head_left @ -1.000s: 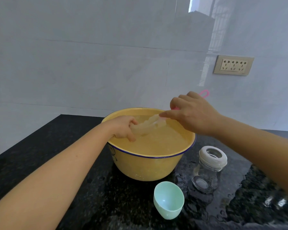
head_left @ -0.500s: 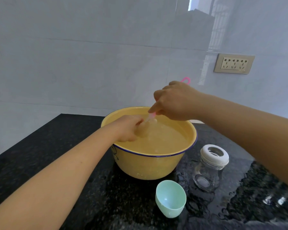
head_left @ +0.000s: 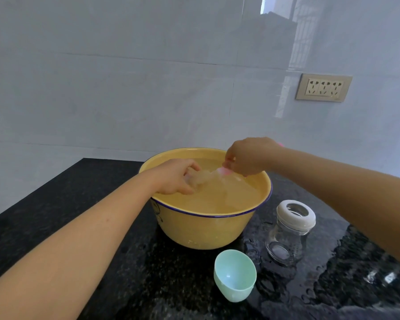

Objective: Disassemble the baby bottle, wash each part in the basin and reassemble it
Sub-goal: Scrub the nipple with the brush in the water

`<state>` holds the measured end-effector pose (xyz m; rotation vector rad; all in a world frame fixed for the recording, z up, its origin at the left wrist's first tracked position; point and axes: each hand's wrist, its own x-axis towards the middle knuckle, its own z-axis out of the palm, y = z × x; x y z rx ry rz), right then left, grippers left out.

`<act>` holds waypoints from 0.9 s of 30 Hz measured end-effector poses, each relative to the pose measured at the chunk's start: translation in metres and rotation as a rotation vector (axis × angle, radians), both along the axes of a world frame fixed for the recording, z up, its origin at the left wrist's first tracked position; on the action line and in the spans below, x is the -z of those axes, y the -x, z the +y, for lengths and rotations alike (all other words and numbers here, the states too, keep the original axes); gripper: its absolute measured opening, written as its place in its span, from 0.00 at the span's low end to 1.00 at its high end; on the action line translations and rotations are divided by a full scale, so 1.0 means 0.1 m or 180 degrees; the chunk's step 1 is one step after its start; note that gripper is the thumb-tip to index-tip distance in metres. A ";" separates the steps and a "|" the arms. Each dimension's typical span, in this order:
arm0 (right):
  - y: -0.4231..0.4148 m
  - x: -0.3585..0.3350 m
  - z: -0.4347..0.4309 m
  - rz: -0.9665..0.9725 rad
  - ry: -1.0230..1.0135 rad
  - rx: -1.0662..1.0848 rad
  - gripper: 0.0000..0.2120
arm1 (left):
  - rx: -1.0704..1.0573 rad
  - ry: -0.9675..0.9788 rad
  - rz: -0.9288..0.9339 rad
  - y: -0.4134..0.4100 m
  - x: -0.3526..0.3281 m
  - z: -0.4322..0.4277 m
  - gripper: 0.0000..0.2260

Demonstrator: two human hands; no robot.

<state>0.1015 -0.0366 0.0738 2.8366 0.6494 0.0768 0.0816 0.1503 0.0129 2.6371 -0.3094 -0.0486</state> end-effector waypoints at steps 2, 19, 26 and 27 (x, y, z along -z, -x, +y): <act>-0.01 0.01 0.03 0.0794 -0.0370 0.0226 0.19 | -0.0013 -0.0056 -0.0064 0.00 0.01 0.00 0.29; 0.05 0.14 -0.27 -0.0672 -0.0011 -0.1287 0.12 | 0.0081 -0.0199 0.0126 -0.07 0.02 0.00 0.10; 0.09 0.36 -0.07 -0.2298 0.1118 -0.2097 0.10 | 0.0031 -0.0769 0.0041 -0.05 0.01 -0.03 0.11; 0.13 0.33 -0.04 -0.2284 0.1179 -0.2030 0.13 | 0.0047 -0.0797 0.0016 -0.05 0.01 -0.04 0.13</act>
